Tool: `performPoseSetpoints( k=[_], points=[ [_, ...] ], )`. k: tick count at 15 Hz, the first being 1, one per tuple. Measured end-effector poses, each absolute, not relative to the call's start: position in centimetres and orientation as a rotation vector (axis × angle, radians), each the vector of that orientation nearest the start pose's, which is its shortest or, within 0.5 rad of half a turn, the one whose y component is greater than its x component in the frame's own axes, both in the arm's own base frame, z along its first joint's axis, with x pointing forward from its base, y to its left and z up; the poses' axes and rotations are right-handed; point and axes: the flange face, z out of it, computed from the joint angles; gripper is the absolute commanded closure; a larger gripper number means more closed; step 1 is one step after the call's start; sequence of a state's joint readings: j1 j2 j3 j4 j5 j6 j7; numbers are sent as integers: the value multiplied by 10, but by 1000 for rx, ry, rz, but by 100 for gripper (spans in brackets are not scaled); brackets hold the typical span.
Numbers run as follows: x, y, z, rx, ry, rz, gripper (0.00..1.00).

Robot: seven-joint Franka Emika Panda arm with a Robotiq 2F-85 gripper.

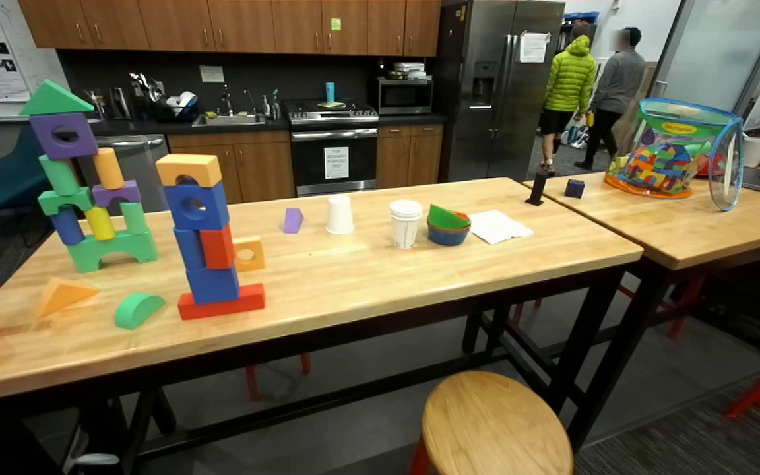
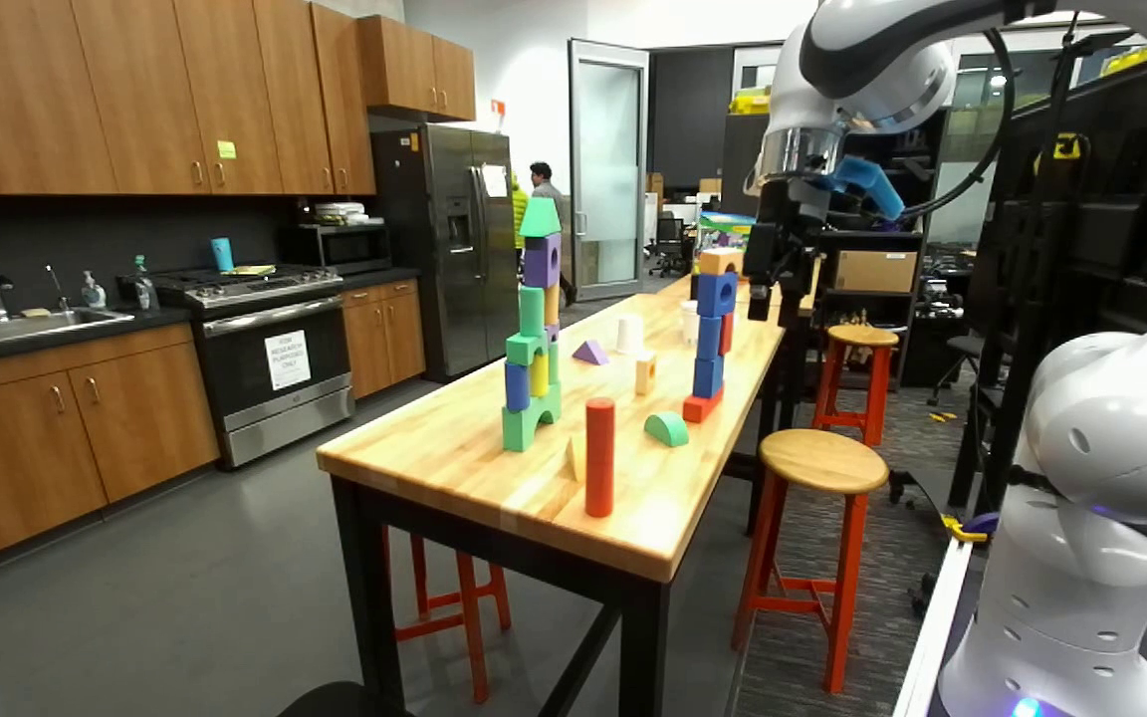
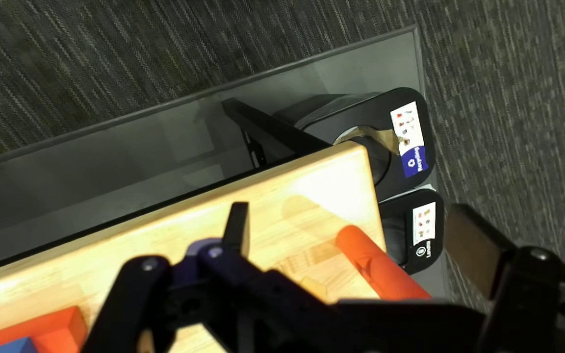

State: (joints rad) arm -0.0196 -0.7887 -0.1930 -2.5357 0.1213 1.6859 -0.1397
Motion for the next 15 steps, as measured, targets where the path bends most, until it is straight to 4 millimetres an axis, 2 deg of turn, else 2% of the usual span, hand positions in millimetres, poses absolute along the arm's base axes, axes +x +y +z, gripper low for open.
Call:
performPoseSetpoints(
  k=[12, 15],
  points=[
    [304, -60, 510, -2878, 40, 54, 0],
    [315, -52, 500, -2825, 62, -9, 0]
  ],
)
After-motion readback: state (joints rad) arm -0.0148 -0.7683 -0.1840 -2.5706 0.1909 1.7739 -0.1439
